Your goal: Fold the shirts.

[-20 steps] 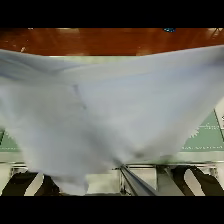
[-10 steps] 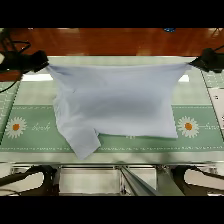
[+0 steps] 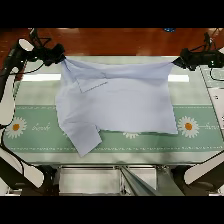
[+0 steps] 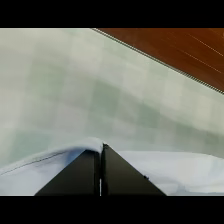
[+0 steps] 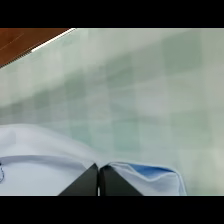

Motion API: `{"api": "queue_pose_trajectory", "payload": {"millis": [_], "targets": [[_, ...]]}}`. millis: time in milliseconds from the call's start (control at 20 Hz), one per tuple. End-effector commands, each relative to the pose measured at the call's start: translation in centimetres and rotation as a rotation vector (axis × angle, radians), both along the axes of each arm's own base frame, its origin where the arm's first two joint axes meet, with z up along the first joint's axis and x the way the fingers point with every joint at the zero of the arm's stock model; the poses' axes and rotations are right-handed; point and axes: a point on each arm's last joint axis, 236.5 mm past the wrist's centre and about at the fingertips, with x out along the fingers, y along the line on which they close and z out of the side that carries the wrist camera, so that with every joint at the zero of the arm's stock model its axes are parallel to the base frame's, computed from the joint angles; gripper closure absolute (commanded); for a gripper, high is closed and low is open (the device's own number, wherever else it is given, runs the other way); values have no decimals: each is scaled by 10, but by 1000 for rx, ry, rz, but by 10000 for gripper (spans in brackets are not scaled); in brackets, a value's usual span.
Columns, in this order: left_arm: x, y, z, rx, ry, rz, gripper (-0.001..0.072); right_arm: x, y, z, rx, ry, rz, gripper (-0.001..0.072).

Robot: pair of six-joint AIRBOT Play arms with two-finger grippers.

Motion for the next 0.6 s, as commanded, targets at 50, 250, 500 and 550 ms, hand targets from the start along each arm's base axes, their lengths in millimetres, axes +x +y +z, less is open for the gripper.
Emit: {"api": "queue_pose_trajectory", "payload": {"millis": [50,250,500,550], "targets": [[-34,-1,-3,33,113,-178,693,-16,3,-3,46,73,66,684],[-101,9,-36,109,361,-353,693,-67,-15,-30,-21,279,139,684],[-157,15,-64,119,569,-459,693,-107,-34,-55,-155,454,191,684],[-159,17,-65,119,578,-457,693,-110,-36,-56,-167,469,196,684]]}}
